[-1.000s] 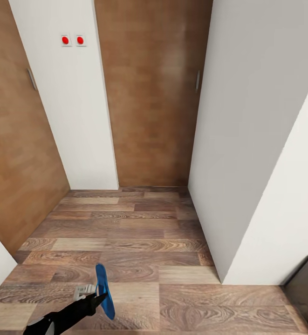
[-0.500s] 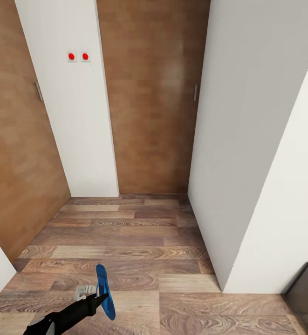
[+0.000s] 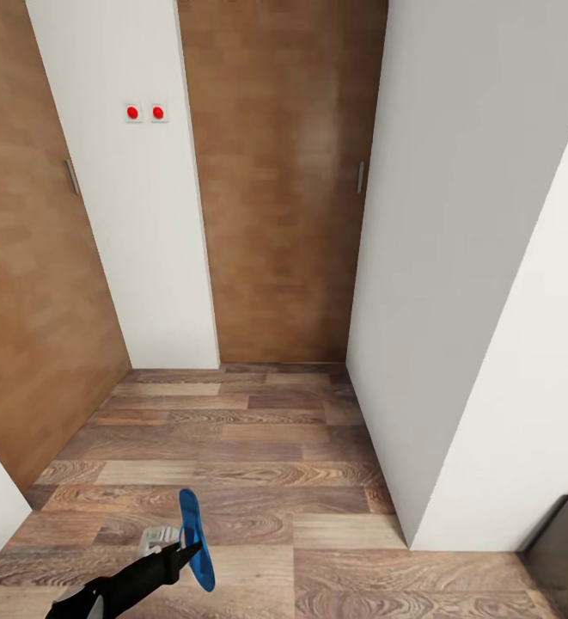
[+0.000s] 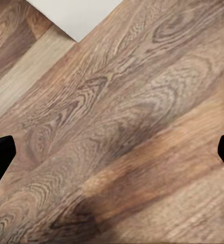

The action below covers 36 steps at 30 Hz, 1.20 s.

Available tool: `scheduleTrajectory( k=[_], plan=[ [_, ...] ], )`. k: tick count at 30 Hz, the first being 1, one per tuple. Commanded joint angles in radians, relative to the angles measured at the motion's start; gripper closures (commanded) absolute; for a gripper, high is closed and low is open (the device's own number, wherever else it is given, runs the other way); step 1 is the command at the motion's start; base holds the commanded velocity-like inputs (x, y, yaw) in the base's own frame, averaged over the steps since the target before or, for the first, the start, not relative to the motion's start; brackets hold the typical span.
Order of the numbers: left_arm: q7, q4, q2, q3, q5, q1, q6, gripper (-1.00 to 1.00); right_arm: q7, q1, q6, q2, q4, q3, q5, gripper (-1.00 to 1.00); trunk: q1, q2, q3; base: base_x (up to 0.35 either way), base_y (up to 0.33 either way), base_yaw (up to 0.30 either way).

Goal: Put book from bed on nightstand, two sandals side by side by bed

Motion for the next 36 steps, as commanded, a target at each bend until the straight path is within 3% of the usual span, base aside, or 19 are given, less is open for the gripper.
scheduleTrajectory(
  k=[1, 5, 6, 9, 10, 11, 12, 14, 19, 26, 31, 36],
  plan=[
    [-0.007, -0.001, -0.001, 0.005, -0.002, -0.001, 0.010, 1.00, -0.021, -0.001, 0.011, 0.015, -0.017, -0.004, 0.009, -1.00, -0.004, 0.007, 0.002, 0.000, 0.000, 0.000],
    [-0.007, -0.001, -0.001, 0.005, -0.002, -0.001, 0.010, 1.00, -0.105, -0.026, 0.013, 0.065, -0.064, -0.004, 0.087, -1.00, -0.019, 0.035, 0.015, 0.000, 0.000, 0.000],
    [-0.007, -0.001, -0.001, 0.005, -0.002, -0.001, 0.010, 1.00, -0.161, -0.057, 0.013, 0.108, -0.074, -0.003, 0.146, -1.00, -0.023, 0.042, 0.018, 0.000, 0.000, 0.000],
    [-0.007, 0.000, -0.004, 0.005, -0.002, -0.001, 0.010, 1.00, -0.206, -0.082, 0.014, 0.174, -0.082, -0.003, 0.250, -1.00, -0.035, 0.063, 0.027, 0.000, 0.000, 0.000],
    [-0.007, 0.000, -0.007, 0.005, -0.003, -0.001, 0.010, 1.00, -0.215, -0.089, 0.014, 0.198, -0.085, -0.003, 0.307, -1.00, -0.039, 0.070, 0.030, 0.000, 0.000, 0.000],
    [-0.007, 0.000, -0.009, 0.005, -0.003, -0.001, 0.010, 1.00, -0.217, -0.091, 0.014, 0.206, -0.086, -0.003, 0.333, -1.00, -0.042, 0.077, 0.034, 0.000, 0.000, 0.000],
    [-0.007, 0.001, -0.012, 0.005, -0.004, -0.001, 0.010, 1.00, -0.222, -0.096, 0.014, 0.223, -0.089, -0.003, 0.394, -1.00, -0.046, 0.084, 0.037, 0.000, 0.000, 0.000],
    [-0.007, 0.003, -0.013, 0.005, -0.004, -0.001, 0.010, 1.00, -0.223, -0.098, 0.014, 0.232, -0.091, -0.003, 0.427, -1.00, -0.054, 0.098, 0.043, 0.000, 0.000, 0.000],
    [-0.006, 0.019, -0.015, 0.005, -0.006, -0.001, 0.010, 1.00, -0.172, -0.100, 0.014, 0.238, -0.092, -0.004, 0.455, -1.00, -0.062, 0.112, 0.049, 0.000, 0.000, 0.000],
    [-0.005, 0.032, -0.018, 0.005, -0.006, -0.001, 0.010, 1.00, 0.138, -0.100, 0.014, 0.234, -0.087, -0.005, 0.462, -1.00, -0.062, 0.112, 0.049, 0.000, 0.000, 0.000],
    [0.002, 0.076, -0.042, 0.004, -0.010, -0.001, 0.008, 1.00, 0.175, -0.100, 0.014, 0.234, -0.075, -0.007, 0.465, -1.00, -0.062, 0.112, 0.049, 0.000, 0.000, 0.000],
    [0.050, 0.134, -0.052, 0.004, -0.020, -0.001, -0.048, 1.00, 0.184, -0.100, 0.011, 0.233, -0.073, -0.006, 0.469, -1.00, -0.062, 0.112, 0.049, 0.000, 0.000, 0.000]
  ],
)
